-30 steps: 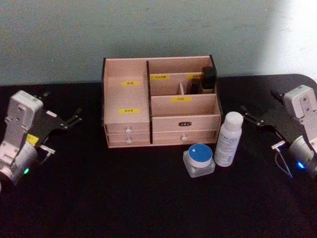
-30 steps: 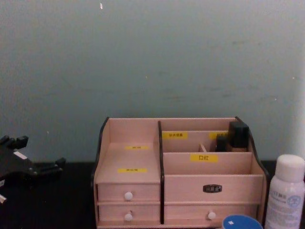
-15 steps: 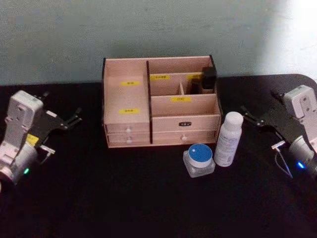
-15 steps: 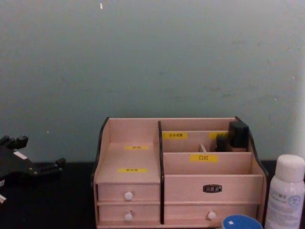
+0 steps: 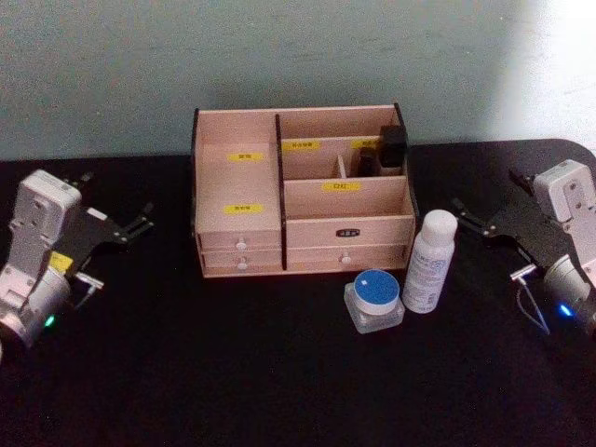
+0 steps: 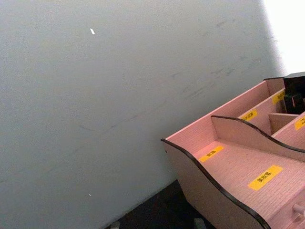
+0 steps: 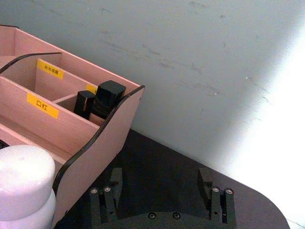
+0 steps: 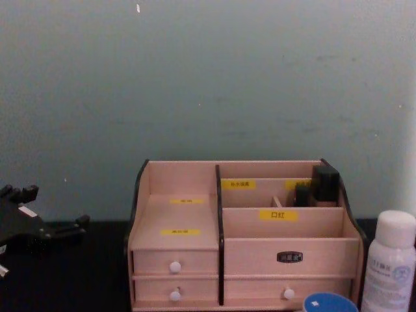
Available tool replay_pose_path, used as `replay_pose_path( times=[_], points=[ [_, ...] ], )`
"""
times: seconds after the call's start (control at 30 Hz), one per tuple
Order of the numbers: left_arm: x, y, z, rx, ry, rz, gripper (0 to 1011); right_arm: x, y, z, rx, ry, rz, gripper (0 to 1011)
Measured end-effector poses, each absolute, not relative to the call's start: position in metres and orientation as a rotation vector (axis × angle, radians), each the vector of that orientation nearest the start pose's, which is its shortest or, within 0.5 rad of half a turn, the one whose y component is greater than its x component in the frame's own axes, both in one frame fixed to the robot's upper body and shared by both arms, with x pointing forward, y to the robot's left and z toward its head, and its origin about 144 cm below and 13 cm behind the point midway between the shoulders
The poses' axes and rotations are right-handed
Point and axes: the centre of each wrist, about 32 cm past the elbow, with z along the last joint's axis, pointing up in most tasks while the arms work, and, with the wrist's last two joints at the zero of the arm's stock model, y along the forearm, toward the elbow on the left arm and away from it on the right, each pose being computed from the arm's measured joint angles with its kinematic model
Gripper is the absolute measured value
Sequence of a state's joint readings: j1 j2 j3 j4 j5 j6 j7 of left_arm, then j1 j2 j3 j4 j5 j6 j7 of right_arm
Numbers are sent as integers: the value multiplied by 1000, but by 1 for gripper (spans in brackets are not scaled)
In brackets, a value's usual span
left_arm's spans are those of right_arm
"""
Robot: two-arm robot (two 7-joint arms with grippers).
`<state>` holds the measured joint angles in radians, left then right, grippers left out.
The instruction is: Pick up the facial cleanser and watermelon frost from the table and place them into the tiered storage box.
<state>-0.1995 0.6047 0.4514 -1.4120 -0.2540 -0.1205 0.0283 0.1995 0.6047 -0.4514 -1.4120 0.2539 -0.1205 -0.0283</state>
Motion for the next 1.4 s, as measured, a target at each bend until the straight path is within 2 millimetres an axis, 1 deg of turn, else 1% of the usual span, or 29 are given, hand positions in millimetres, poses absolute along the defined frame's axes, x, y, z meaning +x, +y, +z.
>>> replay_pose_path(
  times=[0.27, 0.43, 0.7, 0.8, 0.83, 0.9, 1.17, 1.4],
  points=[
    [489, 310, 1140, 304, -285, 1248, 1001, 487, -310, 1141, -301, -277, -1238, 1003],
    [489, 310, 1140, 304, -285, 1248, 1001, 481, -313, 1145, -306, -256, -1223, 1003],
    [489, 310, 1140, 304, -285, 1248, 1001, 464, -320, 1151, -324, -218, -1213, 1003],
    [489, 310, 1140, 304, -285, 1248, 1001, 454, -325, 1154, -333, -195, -1193, 1002],
    [489, 310, 1140, 304, -285, 1248, 1001, 454, -325, 1154, -333, -195, -1193, 1002],
    [489, 310, 1140, 304, -285, 1248, 1001, 445, -328, 1157, -335, -171, -1171, 1003],
    [489, 310, 1140, 304, -285, 1248, 1001, 427, -335, 1164, -349, -107, -1103, 1003],
    [489, 310, 1140, 305, -285, 1248, 1001, 416, -338, 1170, -353, -62, -1018, 1002]
  ],
)
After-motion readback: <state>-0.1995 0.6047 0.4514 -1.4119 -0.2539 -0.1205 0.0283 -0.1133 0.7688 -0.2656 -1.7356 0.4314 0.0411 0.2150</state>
